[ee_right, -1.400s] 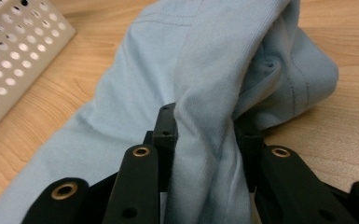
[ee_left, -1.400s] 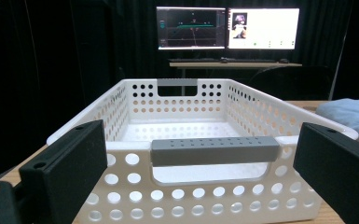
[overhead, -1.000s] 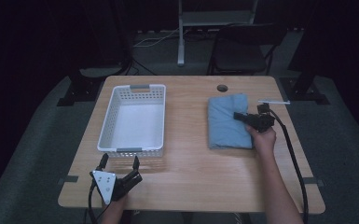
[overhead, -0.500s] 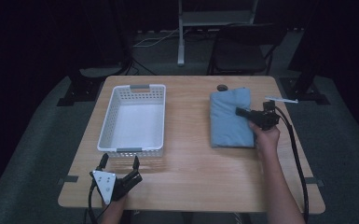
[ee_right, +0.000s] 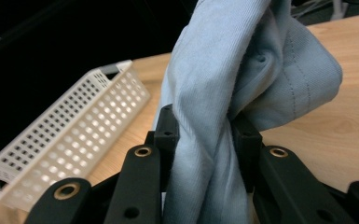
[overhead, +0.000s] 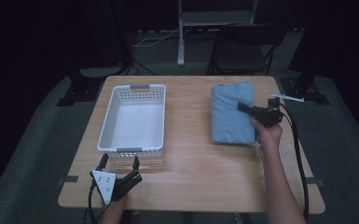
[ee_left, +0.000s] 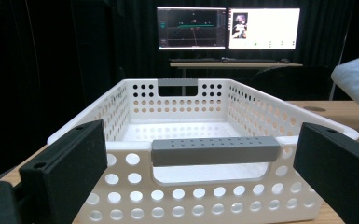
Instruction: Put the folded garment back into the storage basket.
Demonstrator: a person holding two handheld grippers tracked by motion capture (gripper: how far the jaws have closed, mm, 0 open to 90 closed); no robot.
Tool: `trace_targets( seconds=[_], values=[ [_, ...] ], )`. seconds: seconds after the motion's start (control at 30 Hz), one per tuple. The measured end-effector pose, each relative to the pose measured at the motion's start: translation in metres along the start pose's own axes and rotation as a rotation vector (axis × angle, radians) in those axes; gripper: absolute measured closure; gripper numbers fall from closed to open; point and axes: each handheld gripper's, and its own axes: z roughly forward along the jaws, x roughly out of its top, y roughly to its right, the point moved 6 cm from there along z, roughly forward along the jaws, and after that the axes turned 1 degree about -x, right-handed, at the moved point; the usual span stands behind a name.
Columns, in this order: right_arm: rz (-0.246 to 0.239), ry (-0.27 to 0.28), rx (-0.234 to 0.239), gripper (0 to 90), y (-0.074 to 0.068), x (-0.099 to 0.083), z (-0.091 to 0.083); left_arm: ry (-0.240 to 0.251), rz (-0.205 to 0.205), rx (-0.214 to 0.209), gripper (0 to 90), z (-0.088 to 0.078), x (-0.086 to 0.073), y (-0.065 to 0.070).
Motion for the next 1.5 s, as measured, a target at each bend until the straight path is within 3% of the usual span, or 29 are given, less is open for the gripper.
trace_targets(
  seconds=[0.13, 0.43, 0.67, 1.03, 1.5],
  values=[
    [0.014, 0.036, 0.026, 70.9, -0.004, 0.007, -0.002, 0.0, 0.0, 0.0, 3.6, 0.0, 0.0, 0.0],
    [0.022, 0.061, 0.044, 70.9, -0.011, 0.015, -0.008, 0.0, 0.0, 0.0, 3.6, 0.0, 0.0, 0.0],
    [0.043, 0.091, 0.083, 70.8, -0.015, 0.022, -0.012, 0.0, 0.001, 0.001, 3.6, 0.0, 0.0, 0.0],
    [0.055, 0.156, 0.152, 70.8, -0.035, 0.043, -0.022, -0.001, 0.001, 0.0, 3.6, 0.0, 0.0, 0.0],
    [0.09, 0.196, 0.18, 70.7, -0.041, 0.05, -0.023, 0.0, 0.001, 0.001, 3.6, 0.0, 0.0, 0.0]
  ],
)
